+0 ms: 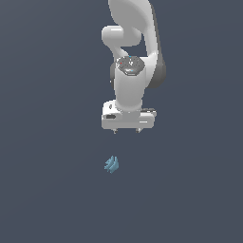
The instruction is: Pick up the object and move it to a goal position.
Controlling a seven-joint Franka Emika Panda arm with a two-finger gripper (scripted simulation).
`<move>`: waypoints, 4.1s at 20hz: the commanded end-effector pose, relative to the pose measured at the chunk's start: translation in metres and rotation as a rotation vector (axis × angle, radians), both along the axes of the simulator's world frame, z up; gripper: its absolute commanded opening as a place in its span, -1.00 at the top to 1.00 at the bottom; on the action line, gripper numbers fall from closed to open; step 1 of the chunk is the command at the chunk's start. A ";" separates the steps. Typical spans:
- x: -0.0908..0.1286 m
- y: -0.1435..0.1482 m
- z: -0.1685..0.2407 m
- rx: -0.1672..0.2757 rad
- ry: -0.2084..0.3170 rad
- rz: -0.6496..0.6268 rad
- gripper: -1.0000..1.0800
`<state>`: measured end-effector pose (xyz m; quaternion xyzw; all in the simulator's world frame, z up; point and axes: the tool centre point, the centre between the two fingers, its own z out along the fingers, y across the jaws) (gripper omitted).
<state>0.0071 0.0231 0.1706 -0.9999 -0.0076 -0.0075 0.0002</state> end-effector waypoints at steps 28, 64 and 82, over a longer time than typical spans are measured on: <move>0.047 -0.005 -0.019 0.007 -0.007 -0.129 -0.92; 0.094 -0.065 -0.130 0.003 0.015 -0.443 -0.92; 0.095 -0.065 -0.129 0.003 0.015 -0.443 1.00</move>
